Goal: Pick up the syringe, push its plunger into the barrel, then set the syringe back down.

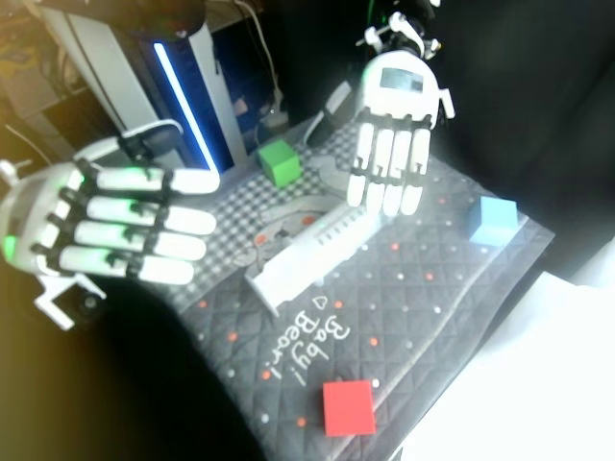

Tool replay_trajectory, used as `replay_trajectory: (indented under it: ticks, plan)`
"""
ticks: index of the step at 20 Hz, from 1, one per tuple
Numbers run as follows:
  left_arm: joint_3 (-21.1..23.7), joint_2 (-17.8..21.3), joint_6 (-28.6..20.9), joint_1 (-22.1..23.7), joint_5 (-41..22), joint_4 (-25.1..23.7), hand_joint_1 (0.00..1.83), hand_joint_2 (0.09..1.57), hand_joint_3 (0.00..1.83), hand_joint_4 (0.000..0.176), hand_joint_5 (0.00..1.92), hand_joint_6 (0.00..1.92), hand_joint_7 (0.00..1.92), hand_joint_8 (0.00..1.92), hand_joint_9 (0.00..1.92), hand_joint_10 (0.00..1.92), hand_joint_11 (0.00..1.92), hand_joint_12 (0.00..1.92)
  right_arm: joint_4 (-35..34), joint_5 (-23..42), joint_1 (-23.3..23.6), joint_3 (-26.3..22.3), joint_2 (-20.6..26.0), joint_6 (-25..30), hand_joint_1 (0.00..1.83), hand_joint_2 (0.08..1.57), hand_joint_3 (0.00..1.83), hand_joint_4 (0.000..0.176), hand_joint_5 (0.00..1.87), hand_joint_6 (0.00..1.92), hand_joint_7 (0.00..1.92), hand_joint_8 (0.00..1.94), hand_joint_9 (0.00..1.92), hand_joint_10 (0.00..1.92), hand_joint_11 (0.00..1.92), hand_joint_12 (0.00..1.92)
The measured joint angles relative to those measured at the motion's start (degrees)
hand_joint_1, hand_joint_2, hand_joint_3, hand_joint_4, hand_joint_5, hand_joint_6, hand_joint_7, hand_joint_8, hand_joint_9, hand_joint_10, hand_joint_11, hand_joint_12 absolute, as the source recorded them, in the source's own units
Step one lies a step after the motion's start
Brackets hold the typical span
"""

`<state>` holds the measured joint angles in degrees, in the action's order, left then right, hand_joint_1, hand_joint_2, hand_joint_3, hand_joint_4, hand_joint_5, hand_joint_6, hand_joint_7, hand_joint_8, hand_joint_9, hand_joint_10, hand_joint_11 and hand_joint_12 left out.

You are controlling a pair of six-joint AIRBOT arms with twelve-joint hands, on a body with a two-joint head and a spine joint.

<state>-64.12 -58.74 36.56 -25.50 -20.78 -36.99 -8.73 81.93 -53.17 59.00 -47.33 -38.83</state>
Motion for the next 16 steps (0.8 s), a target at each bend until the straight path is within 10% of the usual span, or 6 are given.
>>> replay_trajectory:
  ticks: [9, 16]
  plan:
    - [-2.19, -2.36, 0.02, -0.94, 2.56, 0.2, 0.65, 0.64, 0.0, 0.021, 0.06, 0.0, 0.26, 0.0, 0.33, 0.0, 0.06, 0.78, 0.02, -0.02, 0.0, -0.07, -0.02, 0.24, 0.19, 0.72, 0.0, 0.059, 0.17, 0.01, 0.24, 0.0, 0.25, 0.0, 0.17, 0.11]
    - [-5.16, -5.38, 0.0, -2.99, 4.2, 2.29, 0.69, 0.67, 0.01, 0.0, 0.11, 0.01, 0.19, 0.0, 0.26, 0.0, 0.01, 0.79, 0.5, 0.02, 0.0, -0.17, -0.02, 0.42, 0.17, 0.74, 0.0, 0.066, 0.19, 0.01, 0.25, 0.0, 0.24, 0.0, 0.17, 0.11]
